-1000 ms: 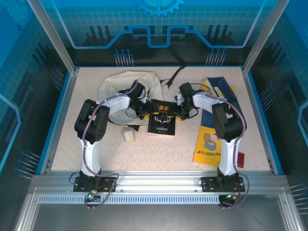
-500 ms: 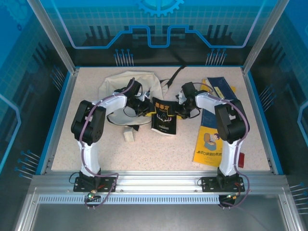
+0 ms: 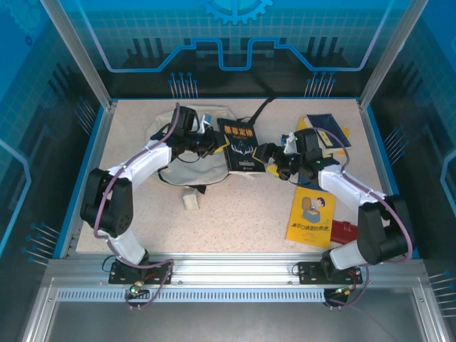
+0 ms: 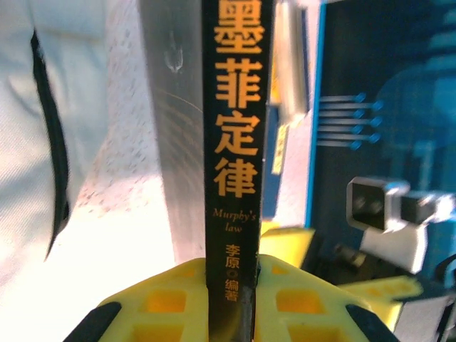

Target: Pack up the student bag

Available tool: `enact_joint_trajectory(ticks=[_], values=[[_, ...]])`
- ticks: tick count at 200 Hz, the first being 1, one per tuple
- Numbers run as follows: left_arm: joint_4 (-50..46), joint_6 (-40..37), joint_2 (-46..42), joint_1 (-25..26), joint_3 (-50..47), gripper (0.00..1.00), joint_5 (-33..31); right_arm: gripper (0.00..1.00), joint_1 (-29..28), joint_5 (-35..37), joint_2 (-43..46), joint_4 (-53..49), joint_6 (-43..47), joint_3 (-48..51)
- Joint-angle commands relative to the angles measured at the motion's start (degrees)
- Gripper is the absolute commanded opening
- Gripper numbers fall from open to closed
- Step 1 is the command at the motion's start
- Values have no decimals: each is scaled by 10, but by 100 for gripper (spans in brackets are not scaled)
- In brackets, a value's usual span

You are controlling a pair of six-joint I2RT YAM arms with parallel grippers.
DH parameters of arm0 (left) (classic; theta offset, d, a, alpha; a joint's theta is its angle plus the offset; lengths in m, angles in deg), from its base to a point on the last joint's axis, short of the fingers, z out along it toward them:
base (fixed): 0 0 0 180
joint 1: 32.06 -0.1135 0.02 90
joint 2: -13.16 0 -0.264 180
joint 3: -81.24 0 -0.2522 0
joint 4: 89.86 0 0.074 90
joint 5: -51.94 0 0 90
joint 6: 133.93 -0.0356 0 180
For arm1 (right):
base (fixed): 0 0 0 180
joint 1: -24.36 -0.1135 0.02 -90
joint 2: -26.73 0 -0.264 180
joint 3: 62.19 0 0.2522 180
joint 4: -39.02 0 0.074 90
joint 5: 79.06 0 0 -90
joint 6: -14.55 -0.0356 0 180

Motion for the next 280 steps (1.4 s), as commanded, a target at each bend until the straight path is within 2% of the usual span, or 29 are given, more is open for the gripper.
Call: enact_joint_trajectory(ticks=[1,48,82,136,169,192,241,280], values=[[108,101,-41,-5,-10,4,-35,99,-22,-11,26,135,-137,32],[222,225,-54,-4,-46,4,-86,100,-74,61,46,261,-277,64],[260,275,-66,-4,-74,4,-105,100,-79,102,32,314,-356,66],[297,312,-80,-4,-103,4,-123,100,-87,111,-24,394,-440,46],[295,309,-82,-4,-102,4,-128,100,-98,126,-28,367,-445,37],[297,315,-84,0,-105,4,-126,99,-90,127,-49,391,-472,34],[312,335,-95,2,-126,4,-122,84,-84,139,-73,407,-507,4],[304,335,-105,2,-136,4,-121,58,-79,165,-62,403,-506,18]])
